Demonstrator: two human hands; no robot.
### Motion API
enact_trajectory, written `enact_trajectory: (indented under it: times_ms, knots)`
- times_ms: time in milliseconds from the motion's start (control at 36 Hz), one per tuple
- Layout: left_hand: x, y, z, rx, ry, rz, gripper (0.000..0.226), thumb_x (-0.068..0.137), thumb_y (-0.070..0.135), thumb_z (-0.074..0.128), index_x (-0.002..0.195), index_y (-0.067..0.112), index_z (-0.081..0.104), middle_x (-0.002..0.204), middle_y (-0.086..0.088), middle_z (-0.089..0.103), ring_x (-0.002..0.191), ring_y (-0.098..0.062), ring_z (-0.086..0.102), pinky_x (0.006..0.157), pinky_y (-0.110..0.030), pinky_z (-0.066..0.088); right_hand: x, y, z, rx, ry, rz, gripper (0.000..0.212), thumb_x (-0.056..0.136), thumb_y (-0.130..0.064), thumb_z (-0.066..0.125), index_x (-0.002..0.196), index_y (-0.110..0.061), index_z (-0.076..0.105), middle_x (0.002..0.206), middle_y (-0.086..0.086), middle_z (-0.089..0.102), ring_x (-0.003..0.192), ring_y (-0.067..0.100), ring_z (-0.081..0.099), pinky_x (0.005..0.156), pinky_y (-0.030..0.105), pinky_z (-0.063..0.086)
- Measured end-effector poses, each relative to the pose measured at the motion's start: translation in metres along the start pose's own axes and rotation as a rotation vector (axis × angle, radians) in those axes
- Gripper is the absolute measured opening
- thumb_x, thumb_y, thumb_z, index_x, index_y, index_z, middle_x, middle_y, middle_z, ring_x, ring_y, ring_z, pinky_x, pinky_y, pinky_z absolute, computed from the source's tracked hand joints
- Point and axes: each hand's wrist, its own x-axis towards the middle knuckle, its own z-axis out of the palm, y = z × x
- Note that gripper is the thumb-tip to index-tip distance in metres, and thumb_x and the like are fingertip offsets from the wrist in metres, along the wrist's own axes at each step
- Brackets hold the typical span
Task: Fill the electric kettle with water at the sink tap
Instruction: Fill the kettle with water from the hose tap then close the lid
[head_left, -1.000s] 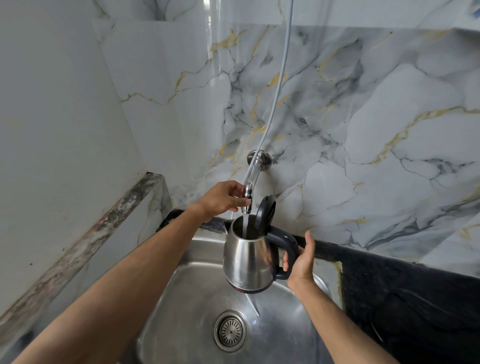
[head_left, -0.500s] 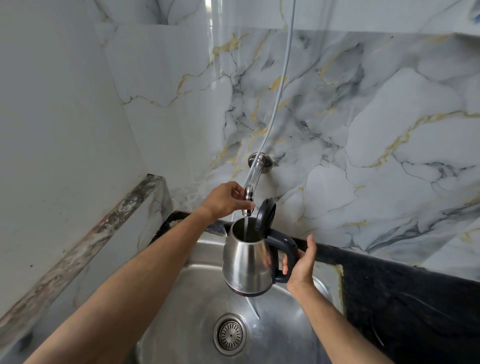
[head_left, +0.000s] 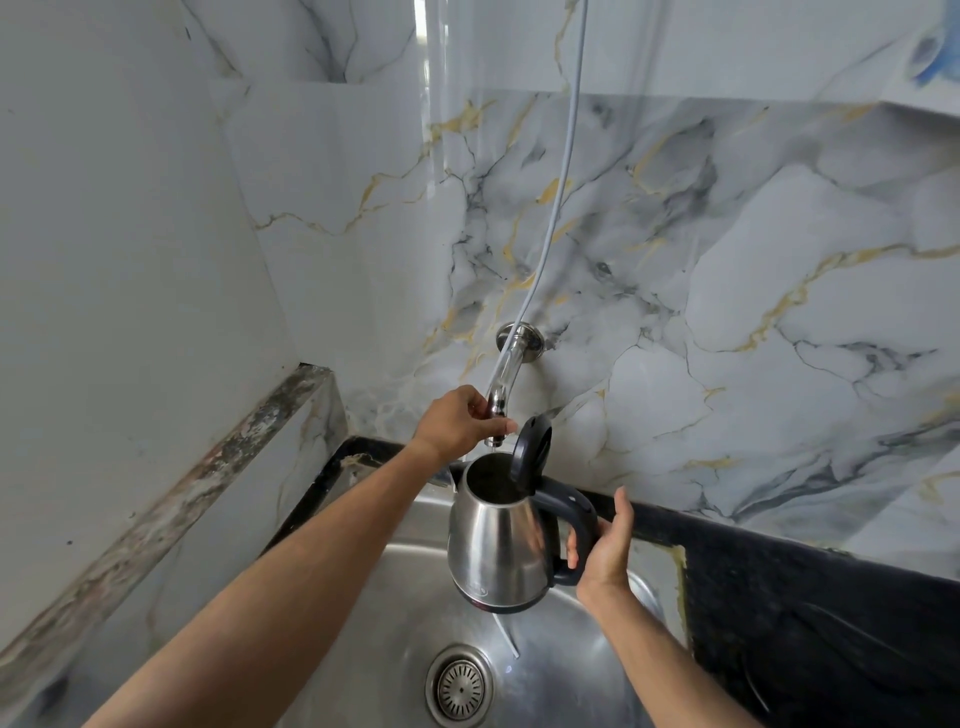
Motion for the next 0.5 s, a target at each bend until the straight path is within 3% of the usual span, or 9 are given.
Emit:
enact_trajectory:
  times_ms: [83,167,222,278,333,500]
  knots:
    - [-0.012,0.006,0.002,0.098,0.100,0.067,0.057,0.073,0.054,0.079,0.113,0.020,0.058,0.099,0.002,0.065,0.092,-0.017,0.060,0.076,-0.033,0.051,-0.004,0.000,-0.006,-0.007,0.006,-0.002,0.075,0.061,-0.086,0.051,0.048,-0.012,0.051,0.037,0.003,0.039,0.031,0.015,0.030,0.035,0.025,0.022]
    - [-0.038,0.018,0.004,0.115,0.250,0.411,0.058,0.086,0.059,0.062,0.132,0.026,0.052,0.124,0.000,0.057,0.111,-0.016,0.054,0.092,-0.036,0.049,-0.010,0.002,-0.018,-0.015,0.033,-0.003,0.076,0.062,-0.086,0.050,0.048,-0.011,0.049,0.036,0.004,0.038,0.032,0.016,0.031,0.035,0.025,0.022]
    - [-0.057,0.028,0.005,0.189,0.161,0.732,0.053,0.090,0.055,0.061,0.134,0.025,0.055,0.132,-0.002,0.056,0.120,-0.018,0.052,0.101,-0.037,0.045,-0.016,0.002,-0.027,-0.022,0.050,-0.016,0.077,0.062,-0.087,0.050,0.048,-0.011,0.047,0.037,0.004,0.038,0.032,0.017,0.032,0.034,0.025,0.023]
    - [-0.073,0.038,0.010,0.363,0.017,0.930,0.052,0.090,0.049,0.065,0.133,0.021,0.061,0.136,-0.009,0.058,0.125,-0.023,0.052,0.106,-0.037,0.041,-0.023,0.000,-0.037,-0.036,0.060,-0.016,0.077,0.063,-0.087,0.048,0.045,-0.012,0.045,0.036,0.005,0.037,0.032,0.018,0.031,0.035,0.025,0.022]
    - [-0.083,0.044,0.016,0.448,-0.073,0.955,0.049,0.090,0.042,0.069,0.129,0.014,0.065,0.131,-0.012,0.063,0.123,-0.027,0.056,0.106,-0.039,0.042,-0.030,-0.002,-0.046,-0.056,0.065,-0.015,0.079,0.062,-0.088,0.048,0.043,-0.012,0.043,0.035,0.006,0.037,0.031,0.019,0.030,0.036,0.027,0.020]
    - [-0.107,0.040,0.034,0.317,-0.091,0.817,0.037,0.092,0.029,0.067,0.123,0.010,0.064,0.118,-0.007,0.070,0.112,-0.023,0.061,0.101,-0.036,0.044,-0.058,-0.025,-0.082,-0.070,0.091,-0.048,0.080,0.065,-0.087,0.044,0.043,-0.010,0.040,0.035,0.007,0.035,0.030,0.019,0.027,0.040,0.032,0.012]
